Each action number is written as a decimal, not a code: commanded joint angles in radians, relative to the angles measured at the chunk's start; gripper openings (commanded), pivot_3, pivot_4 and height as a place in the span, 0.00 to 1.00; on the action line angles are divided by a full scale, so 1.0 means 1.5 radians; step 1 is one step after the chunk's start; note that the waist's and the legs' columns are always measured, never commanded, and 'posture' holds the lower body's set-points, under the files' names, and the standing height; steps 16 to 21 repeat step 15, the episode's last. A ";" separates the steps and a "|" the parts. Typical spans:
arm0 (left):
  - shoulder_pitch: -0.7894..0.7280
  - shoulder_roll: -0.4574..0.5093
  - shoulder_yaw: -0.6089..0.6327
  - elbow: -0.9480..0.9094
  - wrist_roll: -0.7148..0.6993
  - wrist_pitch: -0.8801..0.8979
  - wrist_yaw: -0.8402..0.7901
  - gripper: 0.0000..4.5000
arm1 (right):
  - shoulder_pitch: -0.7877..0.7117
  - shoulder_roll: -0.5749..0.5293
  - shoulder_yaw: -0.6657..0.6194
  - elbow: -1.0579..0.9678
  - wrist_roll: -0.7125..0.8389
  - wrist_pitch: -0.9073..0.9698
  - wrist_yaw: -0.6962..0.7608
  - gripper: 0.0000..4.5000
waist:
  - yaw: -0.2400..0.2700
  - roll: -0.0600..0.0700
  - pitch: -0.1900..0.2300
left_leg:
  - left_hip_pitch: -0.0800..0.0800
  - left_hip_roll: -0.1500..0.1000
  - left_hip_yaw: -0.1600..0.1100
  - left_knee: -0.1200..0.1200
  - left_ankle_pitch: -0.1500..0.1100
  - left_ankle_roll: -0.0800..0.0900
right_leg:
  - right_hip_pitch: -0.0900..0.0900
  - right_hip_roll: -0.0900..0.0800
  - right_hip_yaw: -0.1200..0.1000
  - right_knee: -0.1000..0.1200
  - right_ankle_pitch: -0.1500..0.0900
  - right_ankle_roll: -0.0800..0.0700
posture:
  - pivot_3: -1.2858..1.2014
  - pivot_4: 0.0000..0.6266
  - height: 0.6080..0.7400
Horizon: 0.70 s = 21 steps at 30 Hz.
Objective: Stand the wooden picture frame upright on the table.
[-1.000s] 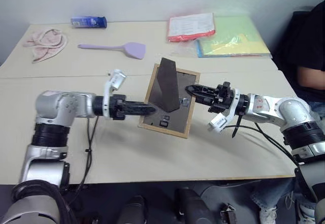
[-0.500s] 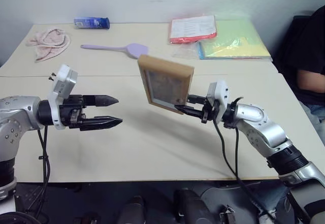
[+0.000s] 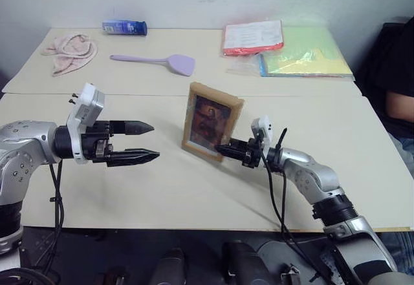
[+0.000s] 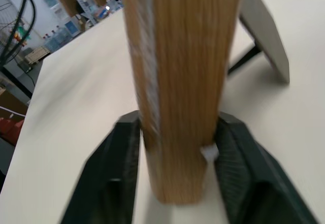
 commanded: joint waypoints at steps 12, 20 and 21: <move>-0.032 0.005 -0.027 0.043 0.041 -0.071 -0.011 1.00 | 0.169 -0.390 -0.391 -0.325 0.226 0.230 0.202 1.00 | -0.003 0.001 0.001 | 0.002 0.000 0.000 -0.001 -0.002 0.003 | 0.001 0.001 0.001 -0.002 0.000 0.000 | 0.52 0.24 1.00; -0.044 0.001 -0.036 0.056 0.050 -0.089 -0.012 1.00 | 0.168 -0.386 -0.400 -0.338 0.235 0.245 0.177 1.00 | -0.002 0.001 0.000 | 0.001 0.001 0.000 -0.001 -0.002 0.003 | 0.001 0.002 0.001 -0.002 0.000 0.000 | 0.52 0.24 1.00; -0.044 0.001 -0.036 0.056 0.050 -0.089 -0.012 1.00 | 0.168 -0.386 -0.400 -0.338 0.235 0.245 0.177 1.00 | -0.002 0.001 0.000 | 0.001 0.001 0.000 -0.001 -0.002 0.003 | 0.001 0.002 0.001 -0.002 0.000 0.000 | 0.52 0.24 1.00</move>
